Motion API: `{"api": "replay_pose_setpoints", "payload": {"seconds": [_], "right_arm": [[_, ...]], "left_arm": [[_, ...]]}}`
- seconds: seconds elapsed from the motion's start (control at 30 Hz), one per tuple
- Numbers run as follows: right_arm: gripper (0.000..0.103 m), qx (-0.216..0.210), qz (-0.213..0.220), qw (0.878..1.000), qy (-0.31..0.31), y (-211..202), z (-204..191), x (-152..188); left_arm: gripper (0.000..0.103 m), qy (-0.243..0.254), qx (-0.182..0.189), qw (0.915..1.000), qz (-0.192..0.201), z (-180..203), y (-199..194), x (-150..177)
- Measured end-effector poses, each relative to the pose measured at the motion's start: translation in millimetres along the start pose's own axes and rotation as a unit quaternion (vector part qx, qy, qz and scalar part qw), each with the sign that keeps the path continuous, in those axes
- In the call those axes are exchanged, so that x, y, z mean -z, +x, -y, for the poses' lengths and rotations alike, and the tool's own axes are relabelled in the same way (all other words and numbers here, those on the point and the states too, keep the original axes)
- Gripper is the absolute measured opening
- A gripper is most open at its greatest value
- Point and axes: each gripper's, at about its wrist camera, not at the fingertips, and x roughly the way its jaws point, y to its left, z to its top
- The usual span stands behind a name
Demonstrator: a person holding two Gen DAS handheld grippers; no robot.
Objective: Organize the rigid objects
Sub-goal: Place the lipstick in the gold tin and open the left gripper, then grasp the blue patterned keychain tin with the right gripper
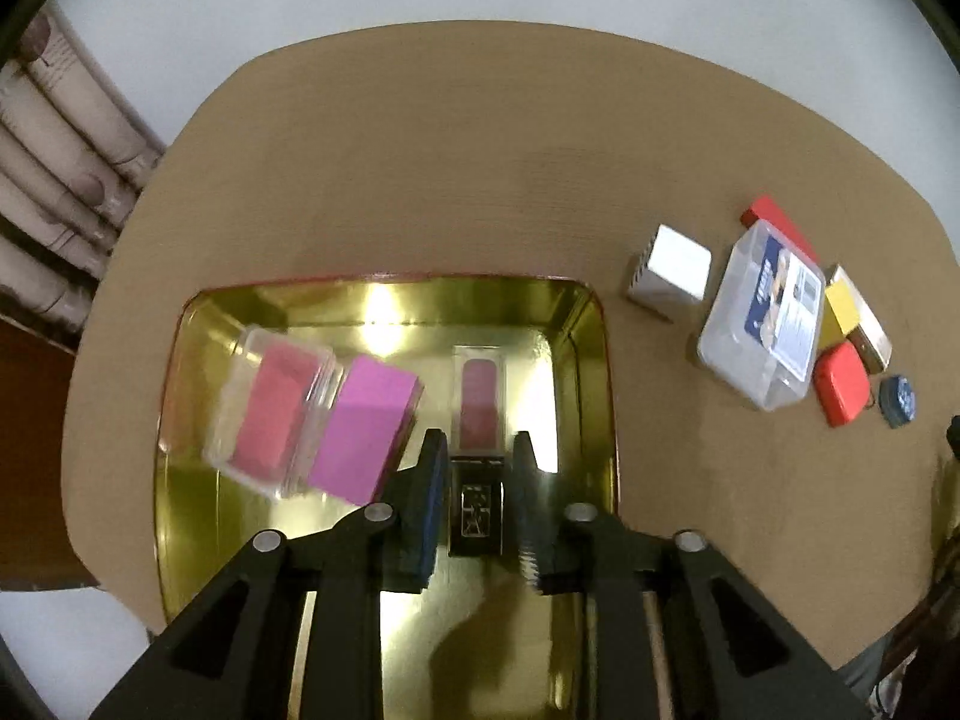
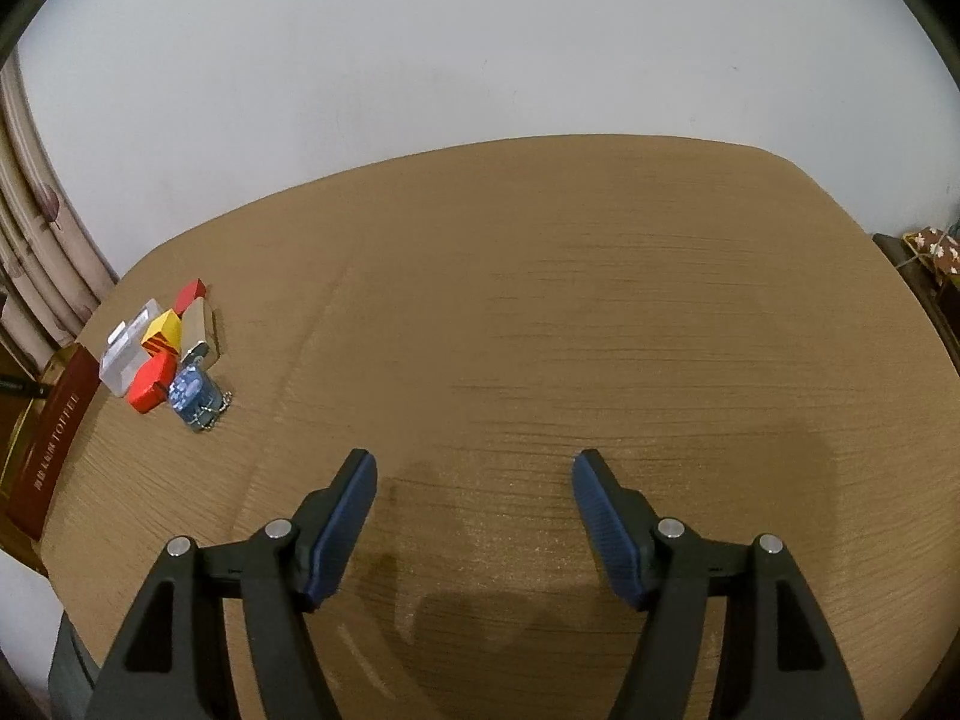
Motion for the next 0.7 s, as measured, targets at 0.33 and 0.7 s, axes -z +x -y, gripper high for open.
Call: {"api": "replay_pose_setpoints", "payload": {"seconds": [0.33,0.7], "right_arm": [[0.071,-0.061,0.022,0.994,-0.086,-15.2,-64.1,-8.1],[0.071,-0.099,-0.024,0.967,-0.235,39.7,-174.7,-34.1]], "left_arm": [[0.076,-0.113,0.029,0.9837,0.137,-39.4,-96.4,85.4],[0.076,-0.129,0.05,0.9828,0.123,-2.0,-111.3,194.3]]}}
